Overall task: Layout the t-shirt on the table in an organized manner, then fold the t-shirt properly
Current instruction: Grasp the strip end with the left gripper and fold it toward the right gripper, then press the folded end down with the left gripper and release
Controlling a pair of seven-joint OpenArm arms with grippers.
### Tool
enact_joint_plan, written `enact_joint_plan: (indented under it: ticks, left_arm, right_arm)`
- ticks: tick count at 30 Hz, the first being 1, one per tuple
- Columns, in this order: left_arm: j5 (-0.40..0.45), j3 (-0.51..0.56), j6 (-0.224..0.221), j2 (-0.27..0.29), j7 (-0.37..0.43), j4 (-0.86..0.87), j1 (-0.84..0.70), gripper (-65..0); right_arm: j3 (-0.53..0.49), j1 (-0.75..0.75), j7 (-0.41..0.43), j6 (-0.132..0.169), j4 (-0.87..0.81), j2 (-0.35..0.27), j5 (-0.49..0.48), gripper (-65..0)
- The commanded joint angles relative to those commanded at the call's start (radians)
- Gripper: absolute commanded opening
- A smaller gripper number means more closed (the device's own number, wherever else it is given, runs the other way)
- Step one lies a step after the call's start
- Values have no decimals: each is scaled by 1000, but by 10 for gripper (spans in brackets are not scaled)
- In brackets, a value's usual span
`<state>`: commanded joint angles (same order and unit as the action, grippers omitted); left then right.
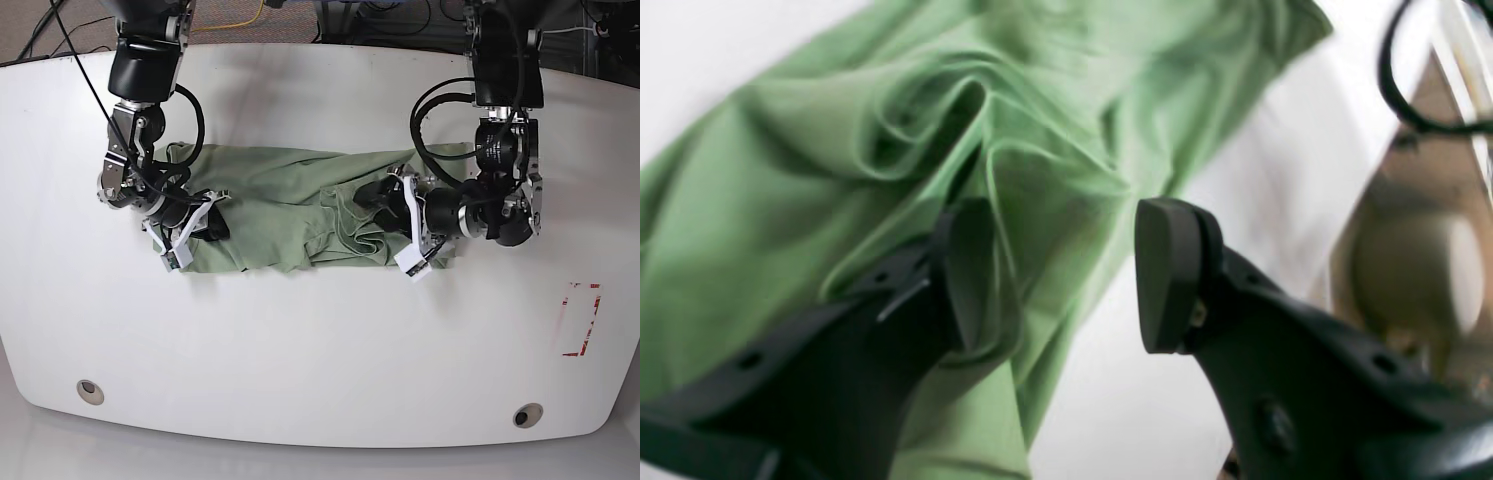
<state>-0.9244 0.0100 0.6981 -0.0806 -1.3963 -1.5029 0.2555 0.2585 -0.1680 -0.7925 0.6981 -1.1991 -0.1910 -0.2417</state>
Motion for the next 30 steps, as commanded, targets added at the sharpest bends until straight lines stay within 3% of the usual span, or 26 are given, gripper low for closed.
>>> enact_joint_plan:
  ticks: [6,15,20,27,30]
  left_arm:
    - [-83,84,0,-23,0,0,34,-331]
    - [-110,15,0,-117,18,2,40,-331]
    - [-34,-3,0,-167,67,2,32,-331]
    - [112,-2,0,-164,94,2,3,-331]
    - [161,2,0,-135,96,11,-8,-331]
  right_arm:
    - [0,0,0,0,0,0,0,-563]
    - [0,-2,0,0,0,0,0,-563]
    - [0,0,0,0,0,0,-2,-563]
    - [0,0,0,0,0,0,0,-563]
    - [0,-2,0,0,0,0,0,-563]
